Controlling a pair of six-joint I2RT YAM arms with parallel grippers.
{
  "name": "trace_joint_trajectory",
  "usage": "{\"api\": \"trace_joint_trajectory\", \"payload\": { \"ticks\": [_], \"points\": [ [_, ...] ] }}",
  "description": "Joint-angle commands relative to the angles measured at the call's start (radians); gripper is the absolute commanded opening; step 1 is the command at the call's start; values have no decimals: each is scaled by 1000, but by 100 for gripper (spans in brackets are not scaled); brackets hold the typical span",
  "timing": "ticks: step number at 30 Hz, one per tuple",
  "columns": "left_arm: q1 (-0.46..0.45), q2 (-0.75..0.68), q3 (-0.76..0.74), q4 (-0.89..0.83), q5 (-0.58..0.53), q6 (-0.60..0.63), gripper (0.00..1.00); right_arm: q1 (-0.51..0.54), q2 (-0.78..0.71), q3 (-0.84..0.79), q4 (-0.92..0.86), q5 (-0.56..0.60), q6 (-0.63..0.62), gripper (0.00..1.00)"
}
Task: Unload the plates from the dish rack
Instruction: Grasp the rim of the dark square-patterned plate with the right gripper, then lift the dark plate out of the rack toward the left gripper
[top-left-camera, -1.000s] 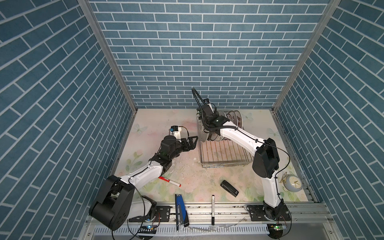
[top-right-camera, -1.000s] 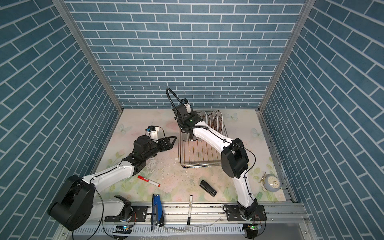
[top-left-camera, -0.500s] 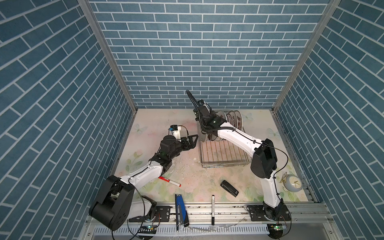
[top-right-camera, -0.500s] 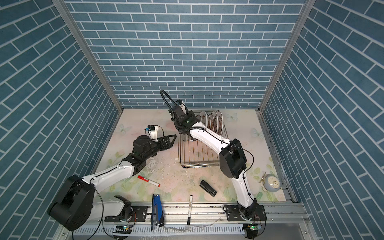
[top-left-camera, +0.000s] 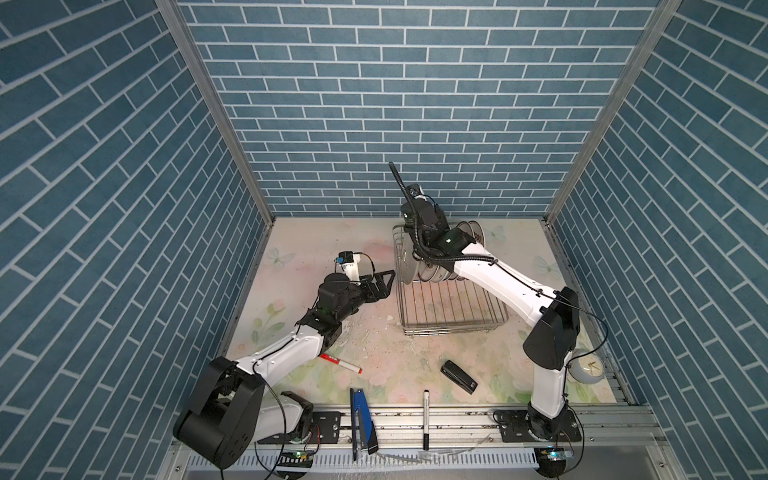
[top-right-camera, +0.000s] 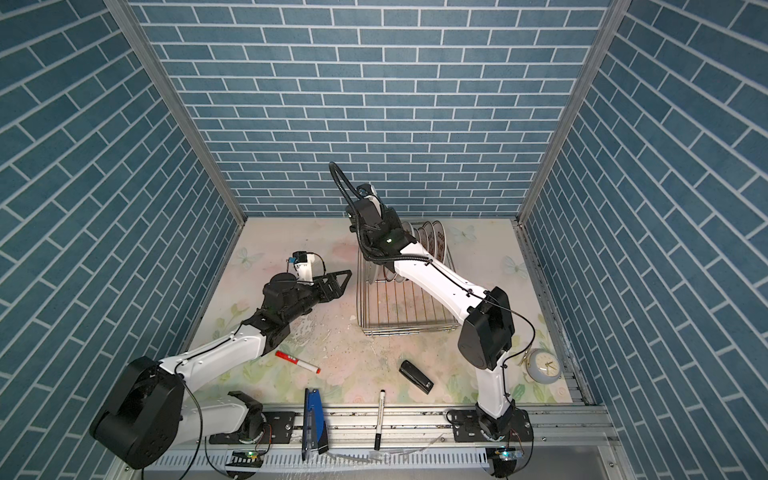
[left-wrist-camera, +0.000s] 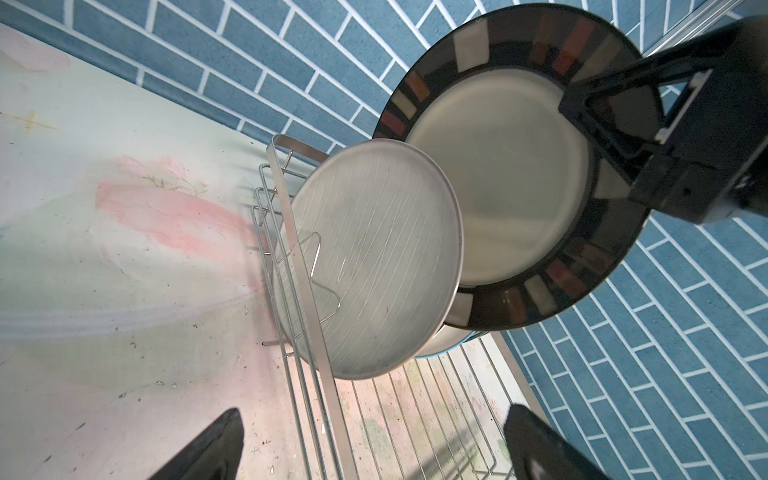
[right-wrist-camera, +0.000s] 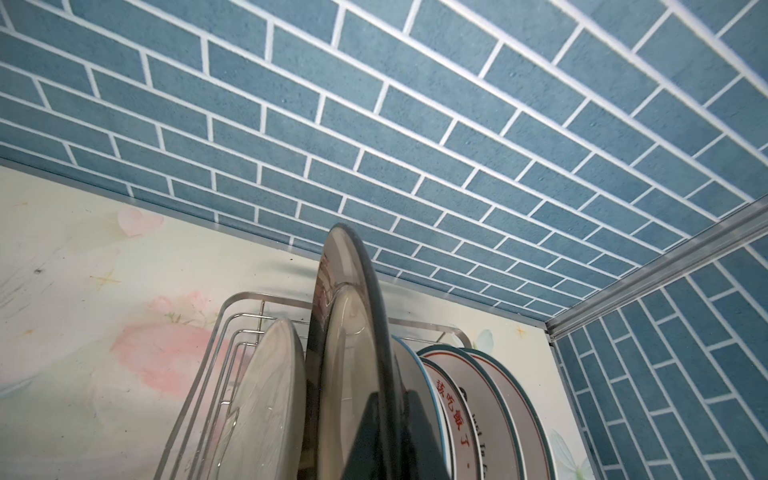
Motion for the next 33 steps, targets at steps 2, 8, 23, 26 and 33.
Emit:
{"api": "trace_joint_trajectory", "payload": {
  "ticks": [2,8,23,26,33],
  "points": [
    [-12,-60,-12,-24,-33,21,100,6,-101,-31,135,74,-64,0],
    [-12,-120,-32,-32,-41,29,100,13,-185,-120,239,79,-147,0],
    [-109,-185,-43,25,-19,60,100,1,-573,-453,283,-151,5,0],
    [-131,-181,-51,93,28,64,100,-34,-650,-507,257,-252,72,0],
    [-135,-157,-49,160,60,13,100,-190,-810,-631,239,-592,273,0]
  ]
}}
